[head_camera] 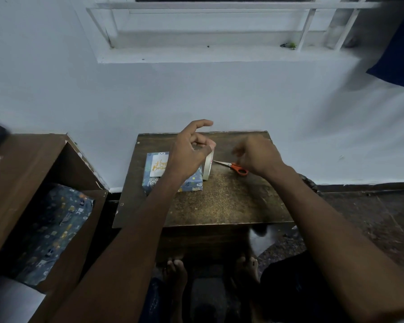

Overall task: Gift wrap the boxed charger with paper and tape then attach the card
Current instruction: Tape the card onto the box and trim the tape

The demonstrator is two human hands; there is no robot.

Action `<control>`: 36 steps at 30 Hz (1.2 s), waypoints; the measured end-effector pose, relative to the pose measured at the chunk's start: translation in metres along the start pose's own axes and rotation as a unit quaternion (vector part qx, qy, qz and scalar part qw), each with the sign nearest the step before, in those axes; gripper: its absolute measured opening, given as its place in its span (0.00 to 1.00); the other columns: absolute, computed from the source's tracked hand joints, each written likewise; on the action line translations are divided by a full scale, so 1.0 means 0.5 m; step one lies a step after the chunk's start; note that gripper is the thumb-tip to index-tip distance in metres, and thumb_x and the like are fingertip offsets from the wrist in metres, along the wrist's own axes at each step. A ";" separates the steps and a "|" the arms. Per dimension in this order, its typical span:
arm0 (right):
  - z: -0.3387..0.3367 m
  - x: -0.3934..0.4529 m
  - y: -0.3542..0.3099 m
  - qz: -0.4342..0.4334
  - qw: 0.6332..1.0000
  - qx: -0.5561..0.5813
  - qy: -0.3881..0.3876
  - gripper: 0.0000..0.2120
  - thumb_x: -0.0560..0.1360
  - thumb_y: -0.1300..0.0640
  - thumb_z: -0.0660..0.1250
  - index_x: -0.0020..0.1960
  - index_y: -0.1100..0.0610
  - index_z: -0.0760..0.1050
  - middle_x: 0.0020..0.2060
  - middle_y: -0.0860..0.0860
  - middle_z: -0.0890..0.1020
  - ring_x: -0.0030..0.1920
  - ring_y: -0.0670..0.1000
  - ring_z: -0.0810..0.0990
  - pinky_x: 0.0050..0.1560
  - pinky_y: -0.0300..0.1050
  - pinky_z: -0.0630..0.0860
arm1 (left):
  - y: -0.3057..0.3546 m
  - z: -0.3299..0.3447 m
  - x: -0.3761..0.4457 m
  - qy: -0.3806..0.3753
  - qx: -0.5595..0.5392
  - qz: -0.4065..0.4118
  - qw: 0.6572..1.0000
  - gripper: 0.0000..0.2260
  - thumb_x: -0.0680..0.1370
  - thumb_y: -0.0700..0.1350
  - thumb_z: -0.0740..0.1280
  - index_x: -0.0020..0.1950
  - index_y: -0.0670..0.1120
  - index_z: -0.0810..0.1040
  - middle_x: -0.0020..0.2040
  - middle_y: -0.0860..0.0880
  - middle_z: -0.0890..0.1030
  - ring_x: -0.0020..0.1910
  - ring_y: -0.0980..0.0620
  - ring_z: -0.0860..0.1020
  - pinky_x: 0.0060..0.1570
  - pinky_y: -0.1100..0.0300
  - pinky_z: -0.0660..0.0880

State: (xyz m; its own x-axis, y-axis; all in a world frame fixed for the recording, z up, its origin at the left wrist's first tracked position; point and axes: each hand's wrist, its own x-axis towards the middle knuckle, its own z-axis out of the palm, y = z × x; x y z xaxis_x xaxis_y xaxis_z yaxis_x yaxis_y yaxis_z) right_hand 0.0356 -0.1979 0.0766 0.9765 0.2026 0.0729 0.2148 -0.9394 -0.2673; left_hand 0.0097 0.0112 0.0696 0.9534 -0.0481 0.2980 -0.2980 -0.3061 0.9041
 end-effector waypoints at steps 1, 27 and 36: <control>0.000 0.000 -0.003 -0.001 0.999 0.042 0.027 0.18 0.72 0.57 0.77 0.61 0.47 0.85 0.55 0.48 0.87 0.57 0.52 0.84 0.57 0.46 0.80 | 0.000 0.000 0.000 -0.008 -0.002 0.001 1.000 0.23 0.79 0.36 0.75 0.72 0.51 0.78 0.45 0.51 0.88 0.51 0.57 0.85 0.61 0.59 0.79; -0.034 -0.020 -0.028 -0.187 0.957 0.188 0.113 0.07 0.73 0.56 0.79 0.51 0.52 0.88 0.36 0.49 0.84 0.35 0.50 0.80 0.37 0.47 0.75 | 0.018 0.005 0.008 0.065 -0.059 -0.131 0.987 0.44 0.77 0.46 0.79 0.86 0.51 0.57 0.44 0.50 0.89 0.50 0.53 0.87 0.71 0.46 0.76; -0.018 -0.003 -0.033 -0.073 0.988 0.115 0.074 0.09 0.68 0.54 0.83 0.41 0.54 0.85 0.34 0.43 0.79 0.37 0.47 0.77 0.34 0.39 0.66 | -0.031 -0.081 -0.013 0.106 -0.012 -0.172 0.979 0.25 0.83 0.34 0.65 0.76 0.54 0.72 0.57 0.52 0.85 0.42 0.56 0.87 0.42 0.59 0.82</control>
State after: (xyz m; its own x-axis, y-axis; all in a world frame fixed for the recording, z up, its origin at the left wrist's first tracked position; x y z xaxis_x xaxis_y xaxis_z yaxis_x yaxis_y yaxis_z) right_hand 0.0307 -0.1854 0.0896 0.9262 0.2720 0.2611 0.3666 -0.8118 -0.4545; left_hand 0.0062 0.0548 0.0659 0.9672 0.2524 0.0295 0.0351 -0.2478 0.9682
